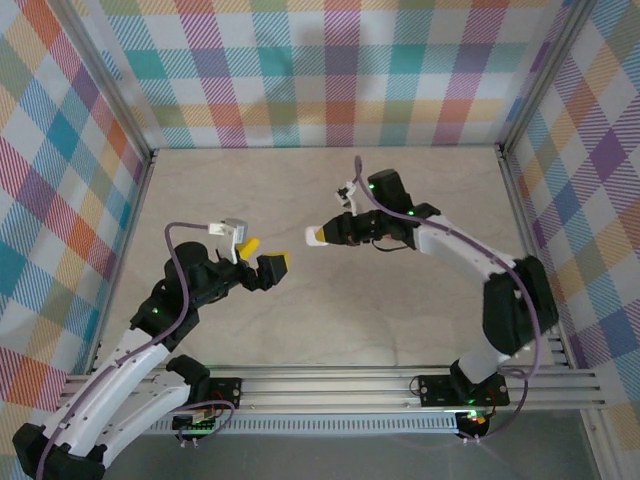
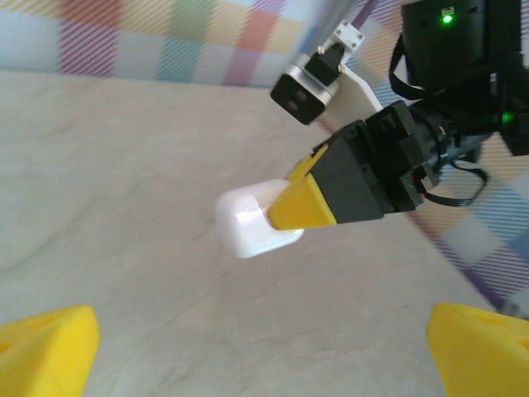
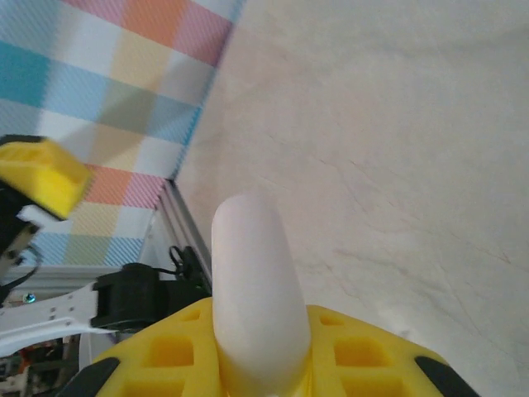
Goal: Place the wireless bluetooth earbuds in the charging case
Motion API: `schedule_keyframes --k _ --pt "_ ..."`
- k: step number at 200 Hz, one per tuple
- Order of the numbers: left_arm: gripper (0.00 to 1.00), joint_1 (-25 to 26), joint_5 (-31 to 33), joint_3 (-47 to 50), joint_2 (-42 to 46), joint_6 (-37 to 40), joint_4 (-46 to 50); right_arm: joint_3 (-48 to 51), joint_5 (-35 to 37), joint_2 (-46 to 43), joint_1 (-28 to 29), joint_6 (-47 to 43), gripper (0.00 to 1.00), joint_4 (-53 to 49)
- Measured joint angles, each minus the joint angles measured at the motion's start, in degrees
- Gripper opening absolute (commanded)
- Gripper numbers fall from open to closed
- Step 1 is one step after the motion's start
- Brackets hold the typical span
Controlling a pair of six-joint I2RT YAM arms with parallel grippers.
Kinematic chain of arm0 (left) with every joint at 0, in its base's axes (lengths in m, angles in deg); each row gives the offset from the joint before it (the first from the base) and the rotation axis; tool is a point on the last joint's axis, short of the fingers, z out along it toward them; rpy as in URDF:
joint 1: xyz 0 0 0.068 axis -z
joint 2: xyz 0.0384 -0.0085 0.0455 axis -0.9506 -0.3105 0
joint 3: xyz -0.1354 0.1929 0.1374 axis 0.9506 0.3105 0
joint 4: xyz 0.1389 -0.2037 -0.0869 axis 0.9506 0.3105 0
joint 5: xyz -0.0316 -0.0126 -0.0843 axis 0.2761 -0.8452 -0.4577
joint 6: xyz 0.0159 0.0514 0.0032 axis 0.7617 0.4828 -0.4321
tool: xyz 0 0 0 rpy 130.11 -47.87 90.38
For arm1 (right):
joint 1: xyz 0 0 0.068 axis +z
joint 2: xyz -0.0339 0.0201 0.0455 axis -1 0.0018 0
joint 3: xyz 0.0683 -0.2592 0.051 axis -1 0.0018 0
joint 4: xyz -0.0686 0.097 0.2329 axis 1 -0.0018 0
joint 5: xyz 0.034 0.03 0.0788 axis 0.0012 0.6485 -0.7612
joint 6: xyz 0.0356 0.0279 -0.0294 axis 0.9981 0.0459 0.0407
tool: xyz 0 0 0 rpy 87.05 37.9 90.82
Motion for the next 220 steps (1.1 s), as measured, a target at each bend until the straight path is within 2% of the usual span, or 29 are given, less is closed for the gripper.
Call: schedule_keyframes --k 28,54,100,122,176,204,220 --pt "1.00 0.00 5.84 1.68 0.26 -0.04 2.75 -4.04 1.88 10.23 0.28 -0.26 0.18 -3.56" --pt "1.00 0.00 9.01 3.61 0.96 -0.02 4.15 -8.66 6.69 18.45 0.33 -1.40 0.20 -7.43" --pt "1.00 -0.04 11.91 5.38 2.34 0.46 5.01 -14.34 14.03 25.62 0.31 -3.13 0.33 -12.61" --pt "1.00 -0.17 13.33 5.64 2.25 0.66 5.05 -15.93 16.81 26.01 0.31 -3.91 0.47 -14.19" --pt "1.00 -1.84 18.01 5.64 -0.28 2.10 5.01 -16.17 24.24 24.37 0.24 -5.18 0.65 -18.51" --pt "1.00 -3.91 19.15 4.87 -4.48 3.96 4.74 -15.52 29.53 17.62 -0.37 -6.51 0.73 -19.67" --pt "1.00 -5.31 20.52 3.61 -8.66 5.73 3.48 -12.87 34.36 10.82 -1.07 -7.56 0.82 -18.40"
